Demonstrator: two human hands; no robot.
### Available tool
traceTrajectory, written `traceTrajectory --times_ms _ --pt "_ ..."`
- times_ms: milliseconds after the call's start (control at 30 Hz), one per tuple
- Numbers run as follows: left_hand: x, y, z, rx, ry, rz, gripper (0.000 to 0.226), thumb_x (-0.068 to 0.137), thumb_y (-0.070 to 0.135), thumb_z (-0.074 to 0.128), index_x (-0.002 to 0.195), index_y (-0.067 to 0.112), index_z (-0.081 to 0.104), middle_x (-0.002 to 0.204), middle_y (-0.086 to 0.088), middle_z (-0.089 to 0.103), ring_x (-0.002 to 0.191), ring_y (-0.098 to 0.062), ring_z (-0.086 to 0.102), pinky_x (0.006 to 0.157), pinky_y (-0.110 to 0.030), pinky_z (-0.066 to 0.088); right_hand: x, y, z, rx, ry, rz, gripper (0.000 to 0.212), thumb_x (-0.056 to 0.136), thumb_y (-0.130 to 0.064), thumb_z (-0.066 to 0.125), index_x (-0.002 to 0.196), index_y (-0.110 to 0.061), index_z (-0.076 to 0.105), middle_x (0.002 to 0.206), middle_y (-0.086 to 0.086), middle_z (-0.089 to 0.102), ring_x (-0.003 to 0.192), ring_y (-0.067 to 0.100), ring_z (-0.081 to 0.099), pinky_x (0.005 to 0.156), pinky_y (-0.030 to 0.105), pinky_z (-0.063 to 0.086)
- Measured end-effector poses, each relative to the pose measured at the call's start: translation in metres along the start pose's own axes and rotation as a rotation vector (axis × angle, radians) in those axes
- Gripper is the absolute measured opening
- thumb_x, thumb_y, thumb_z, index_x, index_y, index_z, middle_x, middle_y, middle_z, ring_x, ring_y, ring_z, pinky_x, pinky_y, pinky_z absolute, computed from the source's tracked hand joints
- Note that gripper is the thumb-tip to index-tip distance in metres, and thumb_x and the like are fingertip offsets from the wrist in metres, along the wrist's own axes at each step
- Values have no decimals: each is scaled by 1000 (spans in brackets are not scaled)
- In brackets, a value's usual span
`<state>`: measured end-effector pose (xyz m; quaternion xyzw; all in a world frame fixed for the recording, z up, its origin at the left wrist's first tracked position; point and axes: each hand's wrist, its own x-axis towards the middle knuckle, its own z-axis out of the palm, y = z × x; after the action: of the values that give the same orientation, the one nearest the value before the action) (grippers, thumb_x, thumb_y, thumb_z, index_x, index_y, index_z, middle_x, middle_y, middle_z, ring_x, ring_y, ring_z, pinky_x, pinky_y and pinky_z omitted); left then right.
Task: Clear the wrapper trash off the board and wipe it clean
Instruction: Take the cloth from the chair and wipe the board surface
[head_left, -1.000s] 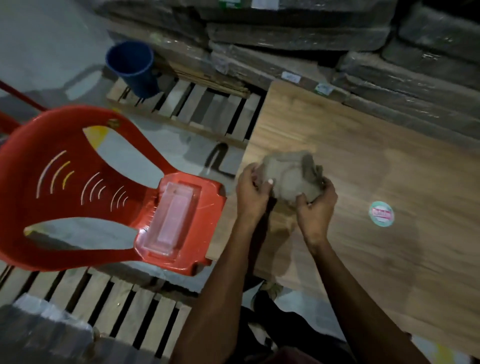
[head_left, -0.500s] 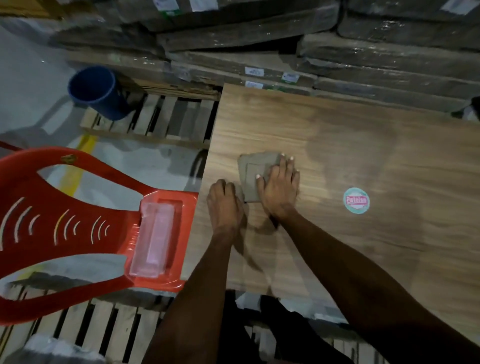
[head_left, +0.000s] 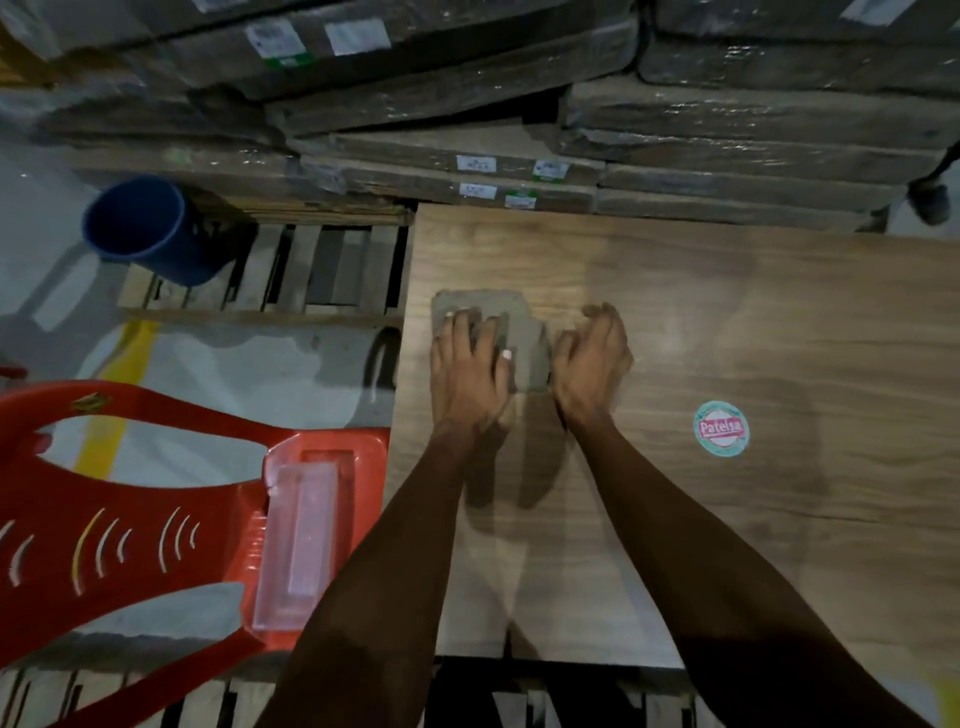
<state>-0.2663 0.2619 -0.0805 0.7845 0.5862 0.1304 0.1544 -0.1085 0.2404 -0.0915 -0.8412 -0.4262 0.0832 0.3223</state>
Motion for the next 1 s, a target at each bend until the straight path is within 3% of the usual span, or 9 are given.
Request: traceTrajectory --times_ms 100,267,400,567,800,1000 --pt "23 0 3 96 -119 11 59 102 42 44 157 20 36 165 -20 26 154 -38 20 127 -51 13 -1 39 -7 -291 -68 -75 48 96 -35 49 137 -12 52 152 14 48 140 36 45 107 50 40" --pt "57 -8 11 126 -224 -21 72 99 48 25 164 19 16 172 -14 5 159 -30 1 128 -46 -3 -1 43 -3 -442 -104 -71 49 98 -38 47 141 -14 51 158 13 45 146 36 39 109 49 38" --pt "92 -29 5 197 -221 -47 78 98 57 18 165 18 8 172 -14 2 159 -33 -2 129 -49 0 -1 44 -3 -474 -137 -46 50 99 -41 46 143 -19 49 160 10 42 149 35 36 111 49 36" --pt "136 -37 4 270 -184 -118 70 105 46 22 165 14 5 171 -19 2 159 -37 -1 128 -53 3 2 44 -1 -489 -140 -27 52 97 -44 46 144 -21 49 161 8 40 150 33 35 111 49 33" --pt "159 16 23 280 -290 190 73 103 55 24 165 21 5 173 -12 1 159 -32 1 129 -48 1 4 44 -6 -480 -155 -1 57 97 -46 45 146 -18 49 162 9 40 150 33 35 111 52 34" --pt "193 -51 -1 312 -229 72 76 102 60 20 165 21 4 172 -14 2 159 -33 -1 129 -52 4 4 42 -3 -515 -151 3 61 96 -48 43 147 -17 50 163 8 40 151 31 35 111 49 33"
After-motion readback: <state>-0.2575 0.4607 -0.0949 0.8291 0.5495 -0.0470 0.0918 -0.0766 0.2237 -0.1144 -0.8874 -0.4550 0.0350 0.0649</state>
